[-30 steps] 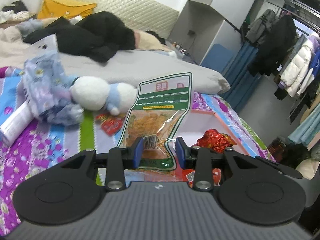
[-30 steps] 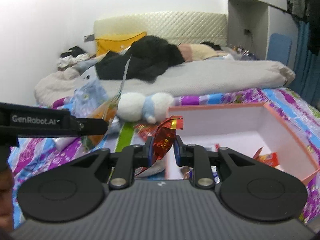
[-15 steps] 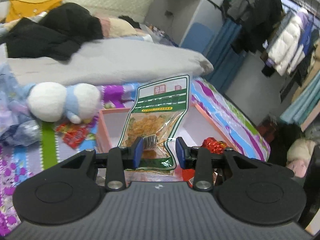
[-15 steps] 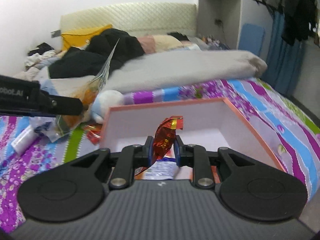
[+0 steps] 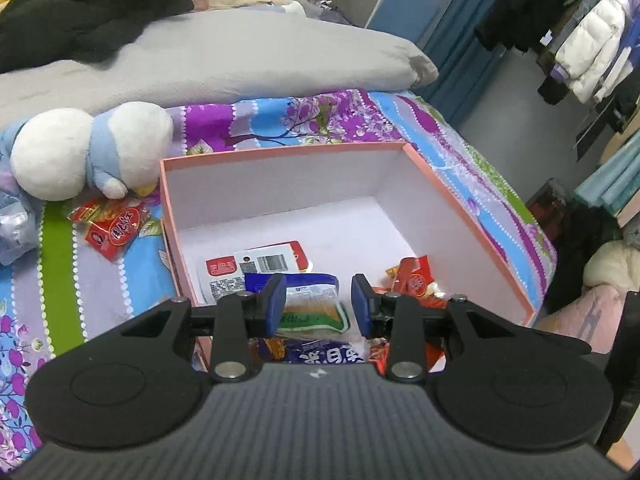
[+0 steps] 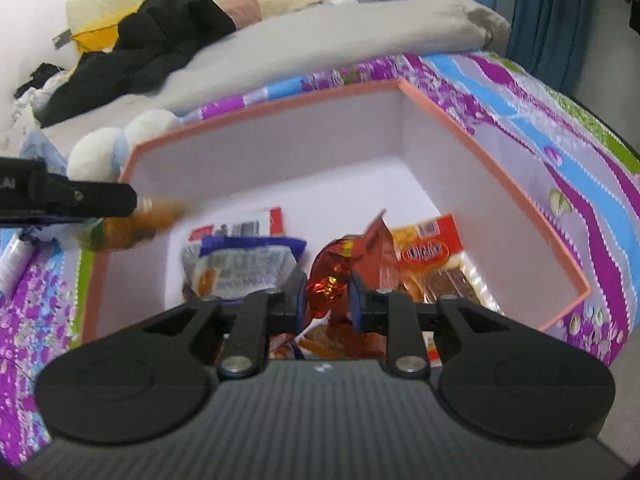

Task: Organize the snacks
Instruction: 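Open both grippers to drop the packets into the box, then withdraw both tools from the box toward the remaining snacks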

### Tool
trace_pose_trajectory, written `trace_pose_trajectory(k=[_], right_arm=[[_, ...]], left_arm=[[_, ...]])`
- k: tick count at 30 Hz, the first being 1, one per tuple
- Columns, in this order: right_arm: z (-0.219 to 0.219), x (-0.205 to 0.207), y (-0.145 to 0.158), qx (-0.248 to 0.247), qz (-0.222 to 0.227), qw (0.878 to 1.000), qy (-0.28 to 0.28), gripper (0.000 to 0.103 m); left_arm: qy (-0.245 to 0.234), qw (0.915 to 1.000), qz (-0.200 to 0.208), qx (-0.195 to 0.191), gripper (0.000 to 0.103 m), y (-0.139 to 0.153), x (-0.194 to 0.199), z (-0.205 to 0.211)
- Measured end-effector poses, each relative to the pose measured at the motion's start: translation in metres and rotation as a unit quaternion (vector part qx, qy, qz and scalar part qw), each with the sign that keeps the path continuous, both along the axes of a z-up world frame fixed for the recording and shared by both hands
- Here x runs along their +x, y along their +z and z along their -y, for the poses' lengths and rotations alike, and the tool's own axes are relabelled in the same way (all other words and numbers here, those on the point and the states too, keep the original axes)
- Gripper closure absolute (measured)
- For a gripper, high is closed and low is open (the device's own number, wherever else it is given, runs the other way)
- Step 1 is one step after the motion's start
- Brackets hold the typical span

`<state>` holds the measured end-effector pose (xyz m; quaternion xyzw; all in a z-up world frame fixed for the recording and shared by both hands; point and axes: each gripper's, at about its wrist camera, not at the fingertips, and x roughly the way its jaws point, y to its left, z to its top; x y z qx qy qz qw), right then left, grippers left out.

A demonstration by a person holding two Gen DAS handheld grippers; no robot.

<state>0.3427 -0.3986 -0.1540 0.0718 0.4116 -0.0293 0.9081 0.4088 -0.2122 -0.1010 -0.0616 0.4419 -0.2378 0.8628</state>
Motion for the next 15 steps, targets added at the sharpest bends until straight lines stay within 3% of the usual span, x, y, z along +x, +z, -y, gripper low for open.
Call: trace_pose_trajectory(k=[2,3,4,5,10,15], right_arm=[[0.002,-0.004,-0.001,0.005,0.001,1.0,-0.003,0.072],[0.002,-0.004,-0.001,0.007,0.004,1.0,-0.005,0.066],[0.003,-0.005,-0.002,0.009,0.007,1.0,-0.009,0.051],[0.004,-0.006,-0.001,0.01,0.011,1.0,-0.01,0.044],[0.005,-0.015,0.008,0.014,0.038,0.999,-0.019,0.045],[0.001,-0.025,0.026,0.013,0.068,0.998,-0.014,0.045]], left_arm=[[-0.001,1.0,0.0,0.006,0.045,0.0,-0.001,0.001],[0.0,1.0,0.003,0.008,0.03,0.003,-0.002,0.001],[0.002,0.9999,0.01,0.009,0.025,0.006,-0.005,0.0],[0.003,0.9998,0.017,0.011,0.025,0.008,-0.007,0.0],[0.008,0.999,0.039,0.018,0.025,0.021,-0.021,-0.009],[0.022,0.9952,0.09,0.031,0.025,0.039,-0.044,-0.02]])
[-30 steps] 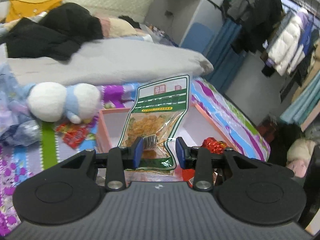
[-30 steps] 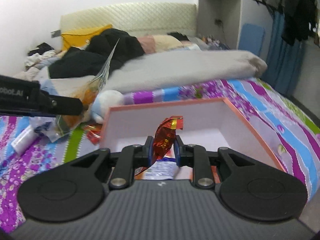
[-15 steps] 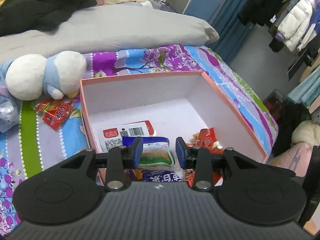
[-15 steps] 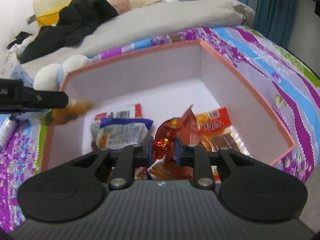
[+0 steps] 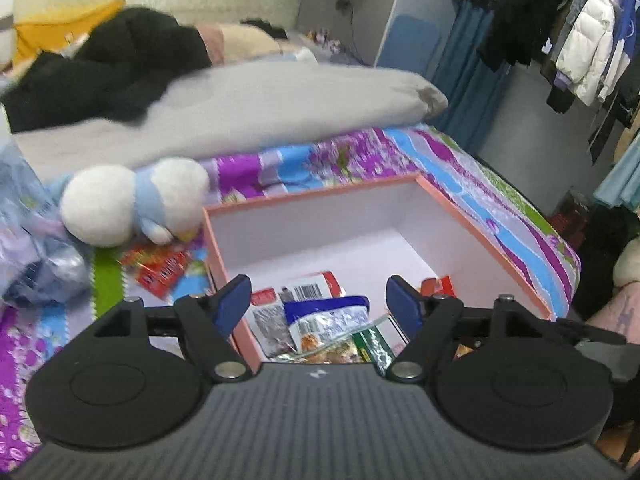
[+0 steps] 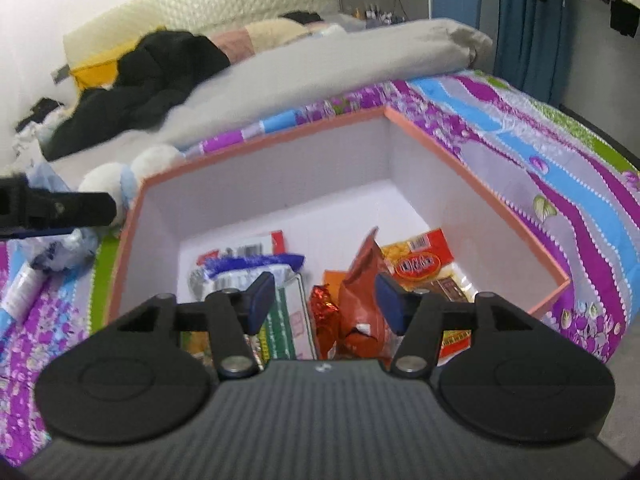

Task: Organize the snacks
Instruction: 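Withdraw both tools from the box toward the remaining snacks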

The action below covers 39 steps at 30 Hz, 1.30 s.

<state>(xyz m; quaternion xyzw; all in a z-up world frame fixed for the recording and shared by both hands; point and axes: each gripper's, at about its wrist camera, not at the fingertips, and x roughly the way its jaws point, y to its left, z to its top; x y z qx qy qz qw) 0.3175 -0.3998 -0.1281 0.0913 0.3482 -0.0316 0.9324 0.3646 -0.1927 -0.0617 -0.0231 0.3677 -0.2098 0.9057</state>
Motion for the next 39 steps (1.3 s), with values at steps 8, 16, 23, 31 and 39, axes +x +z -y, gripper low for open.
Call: trace_pose_trajectory(k=[8,16,23,31,39], right_arm=[[-0.018,-0.026,0.036,0.001,0.063,0.998,0.012,0.045],[-0.051,-0.054,0.06,-0.024,0.125,0.991,0.037,0.045],[-0.077,-0.073,0.059,-0.016,0.142,0.987,0.067,0.045],[-0.112,-0.091,0.044,-0.024,0.135,0.986,0.09,0.045],[-0.138,-0.122,0.033,-0.014,0.132,0.987,0.091,0.045]], left_arm=[[0.016,0.9988,0.04,-0.021,0.025,0.027,-0.035,-0.029],[0.039,0.9956,0.082,-0.023,0.025,0.052,-0.075,-0.069],[0.068,0.9929,0.096,-0.02,0.025,0.054,-0.106,-0.106],[0.093,0.9926,0.077,-0.011,0.025,0.035,-0.126,-0.143],[0.082,0.9951,0.055,-0.004,0.025,0.009,-0.153,-0.165]])
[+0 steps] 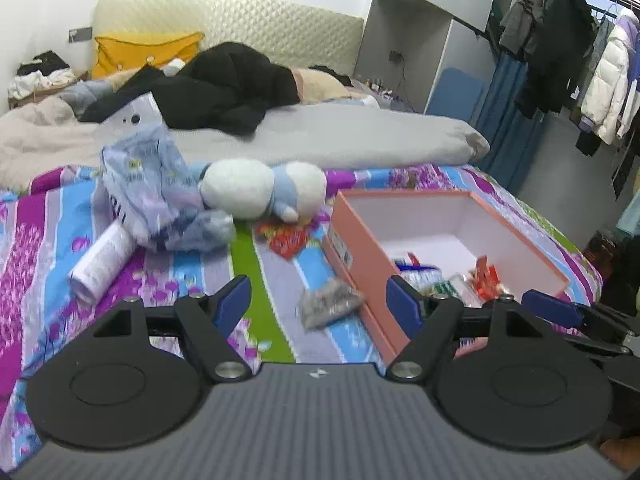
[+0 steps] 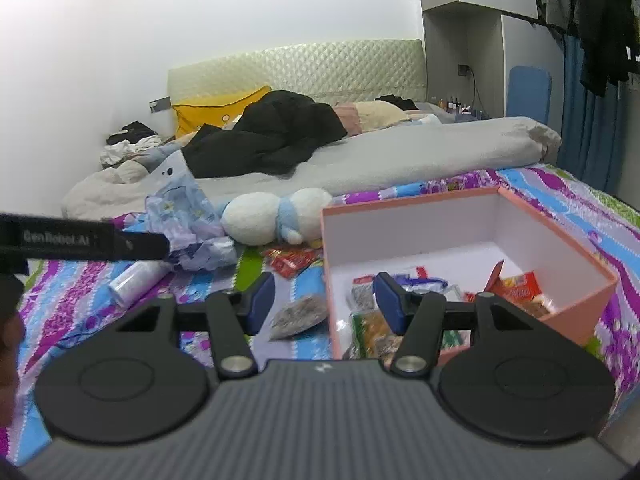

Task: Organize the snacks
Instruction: 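Withdraw both tools from the box toward the remaining snacks, then grasp the red face-printed packet with left gripper while right grasps the clear silver packet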

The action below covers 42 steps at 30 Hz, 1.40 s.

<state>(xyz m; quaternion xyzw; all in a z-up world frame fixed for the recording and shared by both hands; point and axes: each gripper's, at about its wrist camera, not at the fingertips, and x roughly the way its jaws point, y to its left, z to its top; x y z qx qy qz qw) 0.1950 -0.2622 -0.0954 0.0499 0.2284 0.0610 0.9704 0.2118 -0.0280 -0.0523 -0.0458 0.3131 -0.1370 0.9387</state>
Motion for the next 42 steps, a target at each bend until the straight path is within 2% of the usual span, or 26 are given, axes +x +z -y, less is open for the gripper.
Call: trace_pose_trajectory(k=[7,9,13,20,31,39,40,42], right_arm=[[-0.017,-0.031,-0.019,-0.012,-0.029,0.999,0.019,0.045],[-0.021,-0.041,-0.022,-0.012,-0.035,0.999,0.017,0.045],[-0.027,-0.062,-0.026,-0.014,-0.036,0.999,0.022,0.045],[-0.041,-0.07,-0.02,-0.024,-0.026,0.998,0.045,0.045],[-0.048,-0.062,-0.041,-0.03,-0.049,0.997,0.06,0.045],[-0.063,-0.037,-0.061,-0.07,-0.054,0.993,0.075,0.045],[-0.065,-0.034,-0.063,-0.073,-0.051,0.993,0.078,0.044],[-0.069,-0.026,-0.068,-0.083,-0.041,0.992,0.083,0.032]], left_arm=[[0.004,0.9998,-0.018,0.011,0.025,-0.017,-0.034,-0.014],[0.006,0.9997,-0.025,0.002,0.025,-0.02,-0.043,-0.02],[0.014,0.9995,-0.028,-0.002,0.025,-0.023,-0.063,-0.028],[0.021,0.9991,-0.032,-0.016,0.025,-0.027,-0.087,-0.041],[0.029,0.9979,-0.049,-0.031,0.025,-0.055,-0.056,-0.049],[0.041,0.9959,-0.073,-0.035,0.025,-0.091,-0.009,-0.062],[0.044,0.9955,-0.076,-0.036,0.025,-0.095,-0.002,-0.065],[0.051,0.9944,-0.081,-0.045,0.025,-0.103,0.015,-0.07]])
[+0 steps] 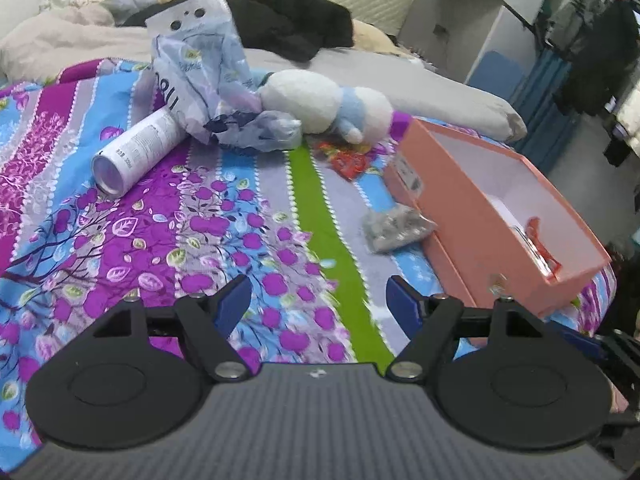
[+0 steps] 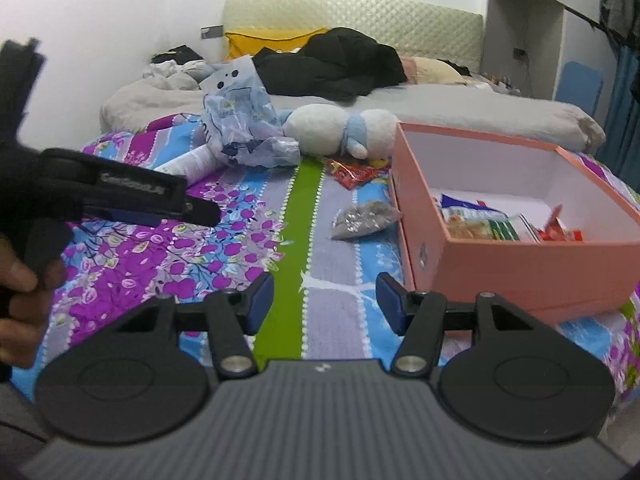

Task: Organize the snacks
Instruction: 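Grasp the red face-printed packet with left gripper while right grasps the clear silver packet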

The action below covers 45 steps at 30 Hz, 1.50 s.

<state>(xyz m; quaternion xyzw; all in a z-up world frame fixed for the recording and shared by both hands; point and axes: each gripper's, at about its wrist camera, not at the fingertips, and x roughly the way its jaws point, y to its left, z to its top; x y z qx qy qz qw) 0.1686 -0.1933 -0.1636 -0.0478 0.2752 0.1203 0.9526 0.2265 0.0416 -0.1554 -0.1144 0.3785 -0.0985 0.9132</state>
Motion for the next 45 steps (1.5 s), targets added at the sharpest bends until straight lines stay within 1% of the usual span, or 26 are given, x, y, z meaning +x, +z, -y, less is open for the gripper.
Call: trace_pose_trajectory(k=[1,2,7,13,16,17,18,20,21,24,28,30,33,35,38,40,41,42,43,44,45], right_arm=[[-0.002,0.006,-0.003,-0.005,0.007,1.0,-0.001,0.023],[-0.004,0.011,-0.006,-0.007,0.011,1.0,0.001,0.02],[-0.012,0.049,-0.022,-0.013,0.004,1.0,0.024,0.02],[-0.026,0.098,-0.04,-0.036,0.005,0.999,0.02,0.021],[-0.034,0.119,-0.05,-0.049,0.0,0.999,0.021,0.021],[-0.037,0.125,-0.054,-0.057,-0.001,0.998,0.02,0.026],[-0.04,0.13,-0.058,-0.066,-0.004,0.998,0.019,0.029],[-0.046,0.141,-0.065,-0.086,-0.006,0.996,0.015,0.03],[-0.05,0.144,-0.068,-0.101,0.0,0.995,0.011,0.03],[-0.057,0.154,-0.075,-0.144,0.014,0.989,0.003,0.03],[-0.057,0.169,-0.078,-0.15,0.018,0.988,-0.008,0.03],[-0.058,0.173,-0.079,-0.152,0.02,0.988,-0.006,0.029],[-0.06,0.18,-0.083,-0.172,0.017,0.985,0.007,0.029],[-0.059,0.19,-0.088,-0.169,-0.015,0.985,0.008,0.028],[-0.058,0.192,-0.096,-0.176,-0.016,0.984,0.012,0.028],[-0.057,0.191,-0.095,-0.167,-0.018,0.986,0.01,0.031],[-0.056,0.191,-0.095,-0.165,-0.019,0.986,0.007,0.039],[-0.055,0.192,-0.095,-0.166,-0.019,0.986,0.003,0.045],[-0.054,0.192,-0.095,-0.161,-0.023,0.987,0.006,0.049],[-0.053,0.19,-0.095,-0.159,-0.022,0.987,0.007,0.053],[-0.054,0.189,-0.095,-0.159,-0.021,0.987,0.008,0.055]], left_arm=[[0.003,1.0,-0.004,-0.007,0.025,-0.004,0.009,-0.002],[0.006,0.9999,-0.007,-0.014,0.024,-0.007,0.017,-0.004],[0.001,0.9993,-0.01,-0.036,0.02,-0.023,0.069,-0.006],[-0.014,0.9968,-0.021,-0.076,0.02,-0.043,0.138,-0.001],[-0.026,0.9934,-0.03,-0.107,0.02,-0.055,0.174,0.0],[-0.029,0.9922,-0.035,-0.116,0.021,-0.06,0.186,0.001],[-0.03,0.991,-0.041,-0.124,0.021,-0.066,0.199,0.002],[-0.036,0.9882,-0.056,-0.138,0.021,-0.075,0.221,0.006],[-0.042,0.9864,-0.06,-0.147,0.021,-0.081,0.232,0.01],[-0.046,0.9826,-0.076,-0.163,0.021,-0.095,0.257,0.02],[-0.064,0.9786,-0.078,-0.18,0.021,-0.105,0.285,0.035],[-0.07,0.9782,-0.073,-0.182,0.021,-0.108,0.297,0.042],[-0.069,0.9789,-0.071,-0.179,0.022,-0.113,0.311,0.048],[-0.064,0.9788,-0.072,-0.181,0.028,-0.115,0.319,0.05],[-0.043,0.9773,-0.075,-0.194,0.035,-0.123,0.33,0.051],[-0.034,0.9771,-0.073,-0.197,0.037,-0.125,0.334,0.053],[-0.03,0.977,-0.072,-0.198,0.04,-0.125,0.335,0.054],[-0.027,0.9775,-0.071,-0.197,0.043,-0.126,0.336,0.055],[-0.024,0.9782,-0.072,-0.193,0.049,-0.127,0.336,0.057],[-0.02,0.9787,-0.073,-0.191,0.053,-0.128,0.338,0.059],[-0.015,0.9788,-0.074,-0.191,0.06,-0.129,0.339,0.06]])
